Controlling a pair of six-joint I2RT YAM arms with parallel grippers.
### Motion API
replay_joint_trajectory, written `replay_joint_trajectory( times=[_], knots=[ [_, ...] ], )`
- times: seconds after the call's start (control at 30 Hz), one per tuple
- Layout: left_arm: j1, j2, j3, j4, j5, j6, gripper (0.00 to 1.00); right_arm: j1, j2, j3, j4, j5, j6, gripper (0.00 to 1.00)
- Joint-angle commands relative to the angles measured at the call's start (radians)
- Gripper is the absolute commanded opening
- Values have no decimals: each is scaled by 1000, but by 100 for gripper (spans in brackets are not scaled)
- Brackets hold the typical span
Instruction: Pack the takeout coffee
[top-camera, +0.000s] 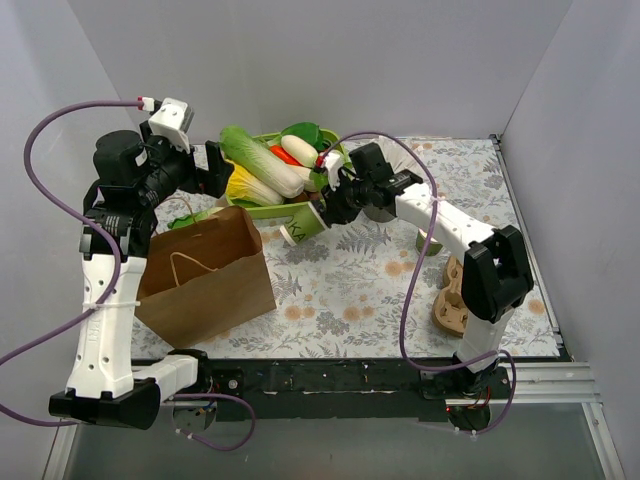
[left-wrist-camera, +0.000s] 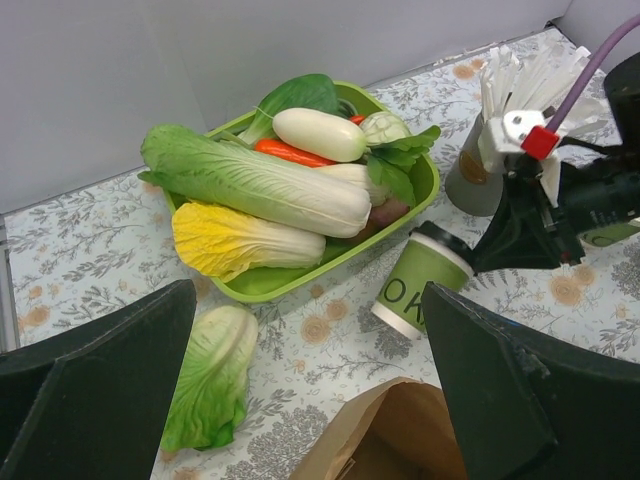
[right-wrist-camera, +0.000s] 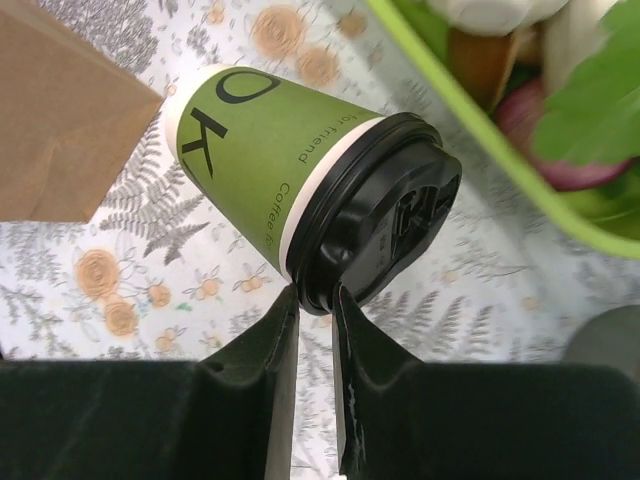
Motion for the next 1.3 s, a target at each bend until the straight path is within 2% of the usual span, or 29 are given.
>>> replay_joint_trajectory(
  times=[0.0,0.13,0.23,0.6,0.77,1.03,1.2,1.27],
  knots=[
    [5,-28,-15,24,16,1,98,12,-40,99,-37,99,-177,20],
    [5,-29,-19,29,22,-1,98,49,-7,178,-76,173,-347,21],
    [5,-34,-23,27,21,1,98,96,-8,172,-60,246,-447,19],
    [5,-37,-30,23,25,0,98,230,-48,-45,213,441,-791,15],
    [5,-32,-24,18,42,-8,98,261,-25,-104,327,535,-887,9],
    [5,-18,-24,21,45,-20,98,308,-16,-183,491,572,-1004,7],
    [5,-14,-23,20,42,-20,98,327,18,-191,534,596,-1046,8],
    [5,-15,-19,20,38,-19,98,327,32,-193,540,613,-1053,15]
  ],
)
